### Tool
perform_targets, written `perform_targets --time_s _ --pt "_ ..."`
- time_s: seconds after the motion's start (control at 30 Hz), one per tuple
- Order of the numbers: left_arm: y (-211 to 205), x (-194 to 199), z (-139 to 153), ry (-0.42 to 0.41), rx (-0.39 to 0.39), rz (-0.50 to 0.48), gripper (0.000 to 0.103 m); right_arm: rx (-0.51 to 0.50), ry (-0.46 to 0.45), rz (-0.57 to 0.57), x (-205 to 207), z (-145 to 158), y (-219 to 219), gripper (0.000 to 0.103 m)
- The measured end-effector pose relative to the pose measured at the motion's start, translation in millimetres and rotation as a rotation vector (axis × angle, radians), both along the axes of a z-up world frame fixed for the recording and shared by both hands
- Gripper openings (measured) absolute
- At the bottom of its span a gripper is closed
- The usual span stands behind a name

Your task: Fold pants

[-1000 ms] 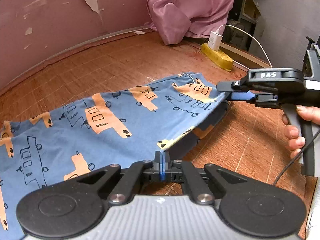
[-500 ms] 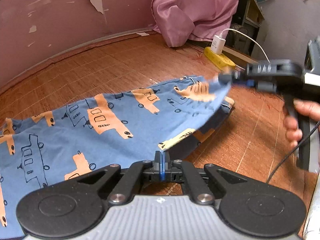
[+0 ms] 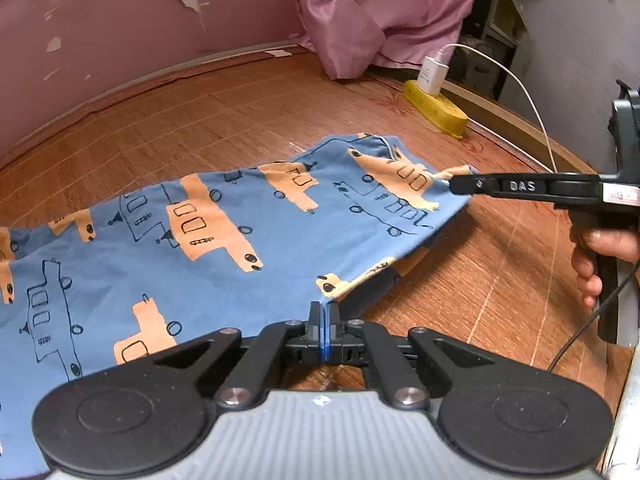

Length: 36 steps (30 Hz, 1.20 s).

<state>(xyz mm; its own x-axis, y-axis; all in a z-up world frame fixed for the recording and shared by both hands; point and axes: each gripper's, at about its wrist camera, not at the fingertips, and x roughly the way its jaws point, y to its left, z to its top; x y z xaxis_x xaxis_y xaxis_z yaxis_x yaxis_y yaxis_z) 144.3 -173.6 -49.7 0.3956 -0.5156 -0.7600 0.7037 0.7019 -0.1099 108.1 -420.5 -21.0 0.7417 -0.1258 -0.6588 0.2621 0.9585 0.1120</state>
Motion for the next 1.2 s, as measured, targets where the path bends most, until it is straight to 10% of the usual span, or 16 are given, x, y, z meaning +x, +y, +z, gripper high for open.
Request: perform_targets --time_s 0.1,0.2,0.4,0.5,0.83,1.2 --pt "-1 0 -2 0.003 0.019 -0.014 0.001 -0.107 0.022 0.017 1 -2 15 0.027" --pt "2 2 -4 0.043 0.006 -0.007 0.002 -0.134 0.065 -0.032 1 -9 15 0.060" --pt "35 3 7 0.072 -0.069 0.033 0.025 -0.239 -0.065 -0.003 -6 6 27 0.070" --pt "68 3 17 0.018 -0.102 0.128 0.049 -0.224 -0.094 0.115 -5 5 43 0.066" --pt "205 38 16 -0.125 -0.003 0.623 0.049 -0.156 0.006 0.304 14 -17 70 0.044" --pt "282 58 8 -0.135 0.066 0.825 0.045 -0.113 0.069 0.309 17 -13 67 0.044"
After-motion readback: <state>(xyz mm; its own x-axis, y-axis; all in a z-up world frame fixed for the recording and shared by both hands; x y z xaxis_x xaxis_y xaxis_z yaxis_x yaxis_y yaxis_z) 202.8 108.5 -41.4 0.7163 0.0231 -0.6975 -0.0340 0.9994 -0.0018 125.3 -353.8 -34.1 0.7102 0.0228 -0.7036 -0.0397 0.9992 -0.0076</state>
